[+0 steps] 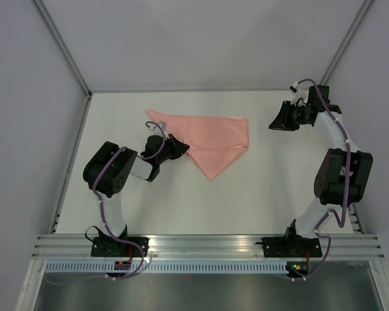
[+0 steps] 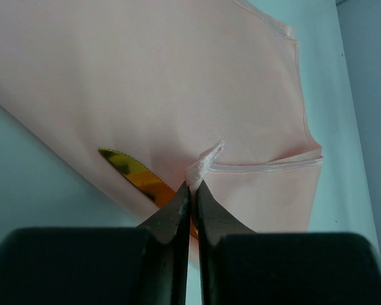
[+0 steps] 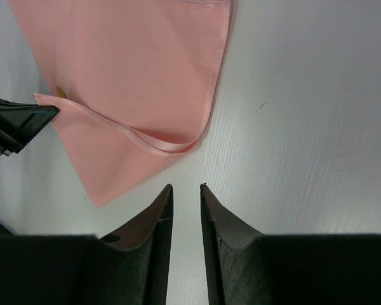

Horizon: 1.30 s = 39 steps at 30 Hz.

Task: Fold the napkin, place the utensils inside, and roll it up
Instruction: Fold the napkin at the center of the board.

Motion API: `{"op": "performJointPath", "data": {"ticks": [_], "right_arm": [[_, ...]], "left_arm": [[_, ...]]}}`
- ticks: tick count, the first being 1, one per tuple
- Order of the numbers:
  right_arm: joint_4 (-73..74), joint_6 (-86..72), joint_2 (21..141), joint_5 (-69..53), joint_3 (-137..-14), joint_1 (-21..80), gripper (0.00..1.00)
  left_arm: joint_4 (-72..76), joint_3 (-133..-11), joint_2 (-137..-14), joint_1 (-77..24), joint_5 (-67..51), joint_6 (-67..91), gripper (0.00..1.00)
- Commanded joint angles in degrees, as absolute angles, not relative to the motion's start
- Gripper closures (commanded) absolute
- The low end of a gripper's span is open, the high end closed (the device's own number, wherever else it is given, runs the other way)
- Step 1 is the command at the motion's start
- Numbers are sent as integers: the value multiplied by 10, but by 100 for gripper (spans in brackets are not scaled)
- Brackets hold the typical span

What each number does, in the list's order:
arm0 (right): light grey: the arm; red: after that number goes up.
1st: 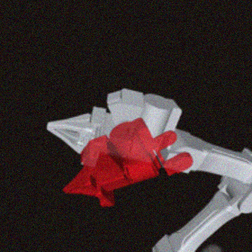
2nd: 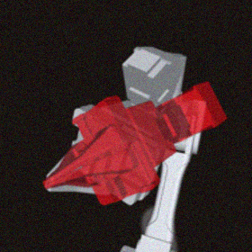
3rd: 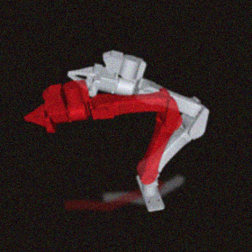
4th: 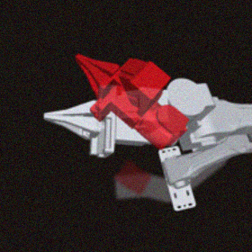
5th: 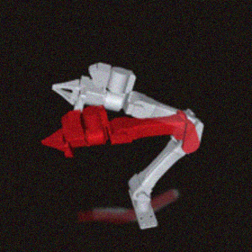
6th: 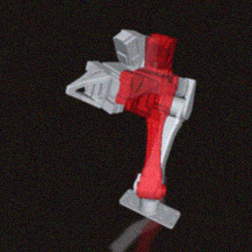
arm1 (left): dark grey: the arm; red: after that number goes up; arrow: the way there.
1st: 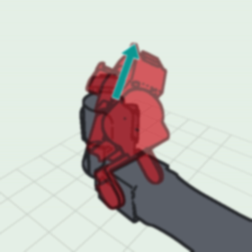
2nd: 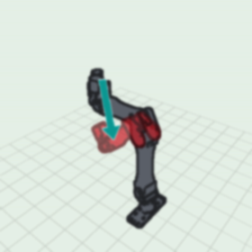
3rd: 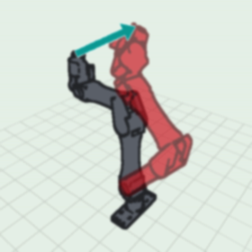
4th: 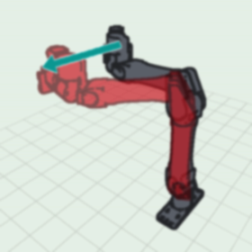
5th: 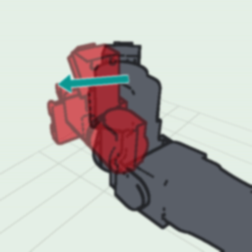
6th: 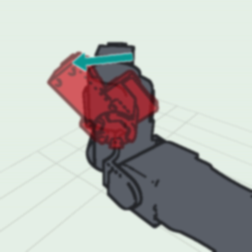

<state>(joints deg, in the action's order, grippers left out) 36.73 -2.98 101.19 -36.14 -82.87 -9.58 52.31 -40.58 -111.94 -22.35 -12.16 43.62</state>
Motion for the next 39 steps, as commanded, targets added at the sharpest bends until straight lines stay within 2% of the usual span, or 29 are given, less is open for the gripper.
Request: {"op": "performJointPath", "data": {"ticks": [1,7,14,27,32,39], "right_arm": [[355,-27,996,-359,-827,-94,70],[356,-26,998,-361,-828,-93,70],[358,-23,999,-362,-829,-92,70],[378,-5,984,-341,-830,-60,69],[380,-4,978,-321,-815,-22,69],[404,11,984,-325,-817,-2,68]], "left_arm": [[531,-422,-1121,-215,-120,460,89],[525,-423,-1114,-200,-122,465,86],[507,-433,-1100,-186,-132,462,71],[474,-435,-1041,-149,-82,457,62],[360,-487,-1017,-133,-14,433,58],[196,-588,-1046,-83,43,456,54]]}}
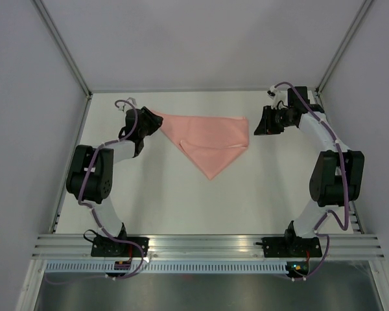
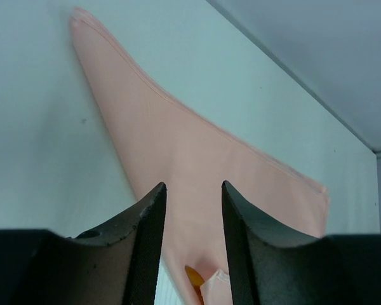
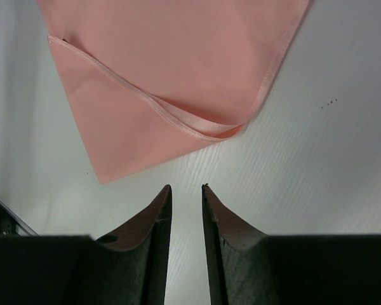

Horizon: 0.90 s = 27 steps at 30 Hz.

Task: Fold the napkin, place the utensils inside, and roll it up
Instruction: Fold the napkin at the center of the board.

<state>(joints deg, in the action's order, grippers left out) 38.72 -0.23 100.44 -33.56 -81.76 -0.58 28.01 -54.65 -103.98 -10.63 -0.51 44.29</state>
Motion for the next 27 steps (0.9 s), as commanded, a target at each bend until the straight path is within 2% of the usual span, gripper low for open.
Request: {"op": "performJointPath", "data": {"ticks": [1,5,14,27], "right_arm": [[404,15,983,-321,-817,23,68],[394,14,981,-319,-802,38,68],[387,18,982,-328,-795,39,68],[387,24,977,-327,-794,39,68]], "left_arm": [[169,-598,-1056,-78,61,454,53],[92,-703,-1111,-57,55,420,51],[-5,-851,-1214,-42,38,400,50],[-81,-963,-1292,-41,51,394,51]]}}
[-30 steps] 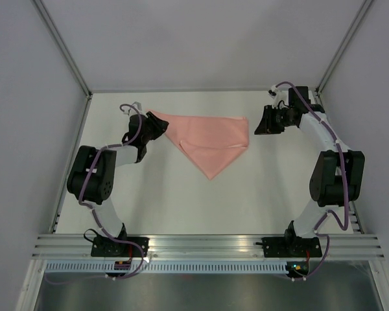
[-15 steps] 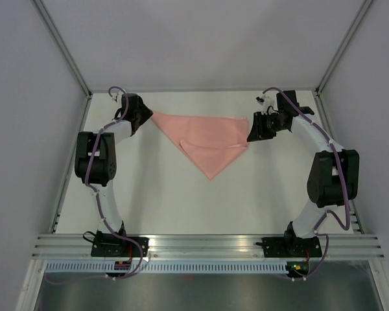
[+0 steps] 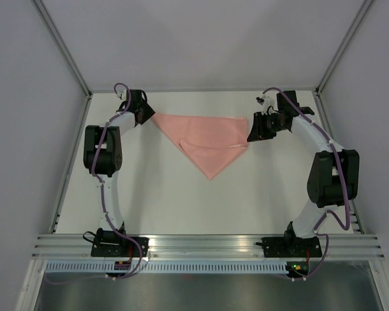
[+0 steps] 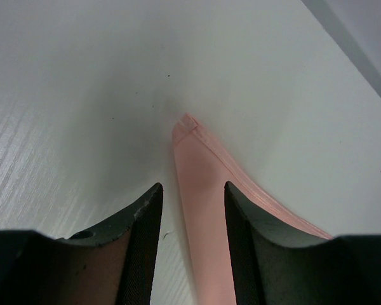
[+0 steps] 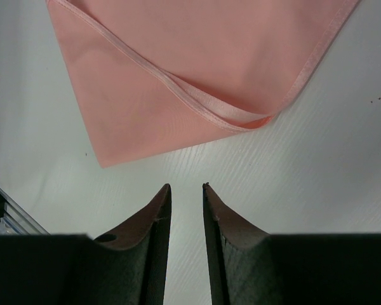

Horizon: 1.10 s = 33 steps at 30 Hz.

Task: Fold the napkin, place the utensils inside, and roll it up
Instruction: Fold the napkin at the center of the board.

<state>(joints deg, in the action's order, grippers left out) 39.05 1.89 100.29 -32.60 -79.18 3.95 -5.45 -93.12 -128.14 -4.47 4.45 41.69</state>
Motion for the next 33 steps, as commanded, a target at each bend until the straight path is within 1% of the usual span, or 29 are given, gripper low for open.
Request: {"op": "performJointPath", "data": {"ticks": [1,5,8,9,11,12,14,15,17,20,26,29,33], "right_arm": [[387,25,977,-327,-794,39,68],[386,24,976,-327,-792,39,68],[386,23,976,-327,-792,39,68],[387,23,975,-327,-791,39,67],[384,23,972,-324,-789,39,68],[384,23,970,-324,-788,39,68],[382,24,969,-323,-787,39,68],[382,23,968,-322,-786,39,68],[381,23,966,-322,-784,39,68],[381,25,965,-321,-781,39,68],[383,28,965,-323,-780,39,68],[386,31,964,-324,-778,39,68],[387,35,964,-325,-776,39,68]], "left_arm": [[-84,-968,-1296,-41,51,391,51],[-89,-971,-1304,-41,54,389,55],[-88,-974,-1310,-41,54,388,60],[-89,-975,-1310,-41,54,389,64],[-89,-976,-1313,-41,53,393,68],[-88,-976,-1313,-41,53,395,73],[-87,-974,-1313,-42,51,397,77],[-87,-970,-1312,-41,51,400,81],[-80,-963,-1307,-41,50,401,86],[-60,-932,-1290,-41,44,401,93],[23,-832,-1230,-40,23,417,96],[79,-749,-1191,-40,11,432,97],[129,-671,-1138,-40,7,446,97]]}}
